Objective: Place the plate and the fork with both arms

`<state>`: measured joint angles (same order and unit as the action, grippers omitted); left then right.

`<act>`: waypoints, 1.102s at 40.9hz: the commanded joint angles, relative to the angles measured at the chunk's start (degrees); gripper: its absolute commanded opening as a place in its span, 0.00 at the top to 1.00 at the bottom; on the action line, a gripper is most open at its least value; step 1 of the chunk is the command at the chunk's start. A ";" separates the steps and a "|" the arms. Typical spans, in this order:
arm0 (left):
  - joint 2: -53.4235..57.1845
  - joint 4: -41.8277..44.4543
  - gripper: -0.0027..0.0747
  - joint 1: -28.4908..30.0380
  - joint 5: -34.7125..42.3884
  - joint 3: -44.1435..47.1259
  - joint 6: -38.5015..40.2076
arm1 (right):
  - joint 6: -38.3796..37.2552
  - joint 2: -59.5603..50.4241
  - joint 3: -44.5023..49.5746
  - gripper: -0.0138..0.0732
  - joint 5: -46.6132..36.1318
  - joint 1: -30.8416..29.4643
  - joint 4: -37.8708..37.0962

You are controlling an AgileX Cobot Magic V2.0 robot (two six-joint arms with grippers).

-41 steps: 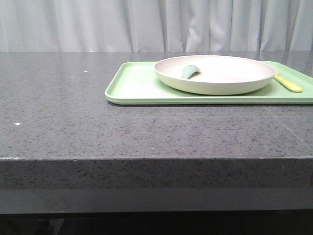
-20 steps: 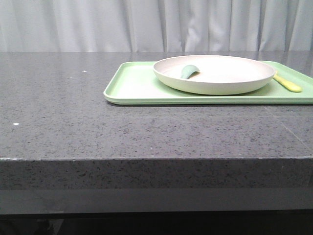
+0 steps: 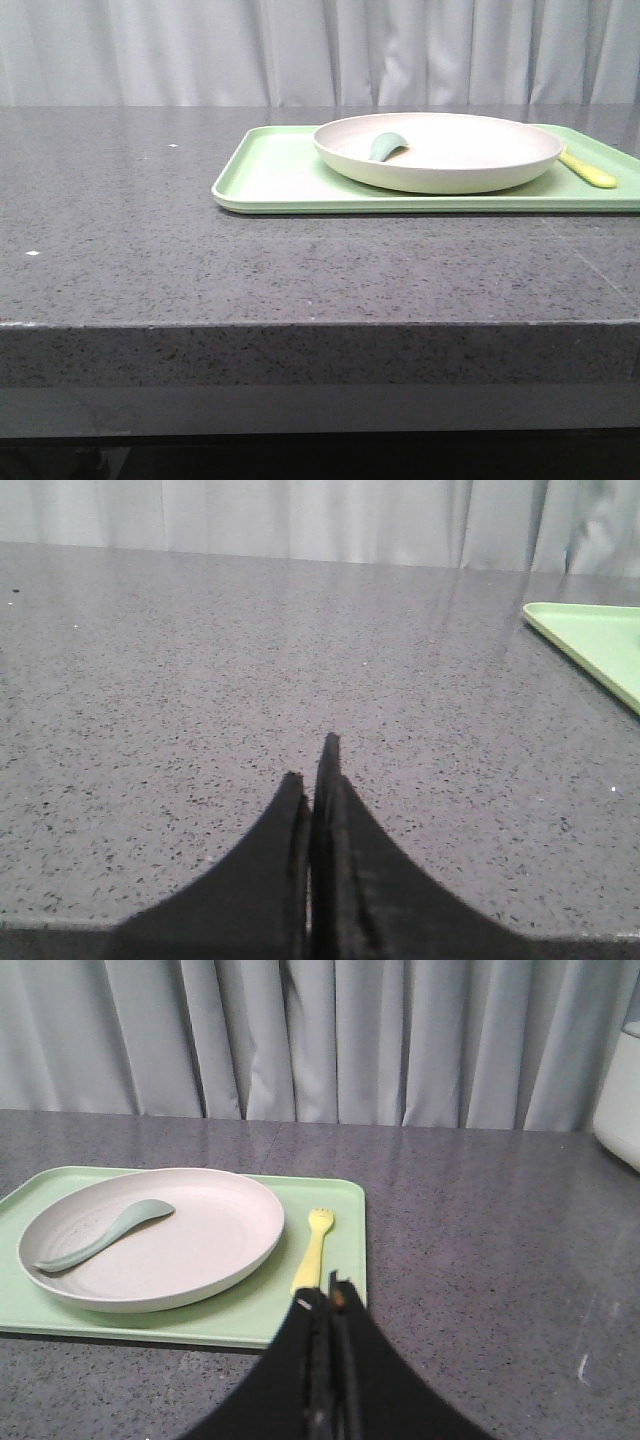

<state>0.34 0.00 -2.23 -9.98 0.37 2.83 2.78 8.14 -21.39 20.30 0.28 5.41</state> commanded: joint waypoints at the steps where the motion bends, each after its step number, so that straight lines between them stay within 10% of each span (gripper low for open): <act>1: 1.20 0.00 0.99 0.13 5.03 0.14 -0.04 | 0.57 0.60 -1.53 0.92 -4.91 0.01 -0.45; 45: 1.20 0.00 0.99 0.13 5.03 0.14 -0.04 | 0.52 -9.78 22.75 0.92 -10.43 1.83 -0.40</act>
<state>0.34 0.00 -2.23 -9.98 0.37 2.73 2.78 -0.58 1.55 13.25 2.00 5.41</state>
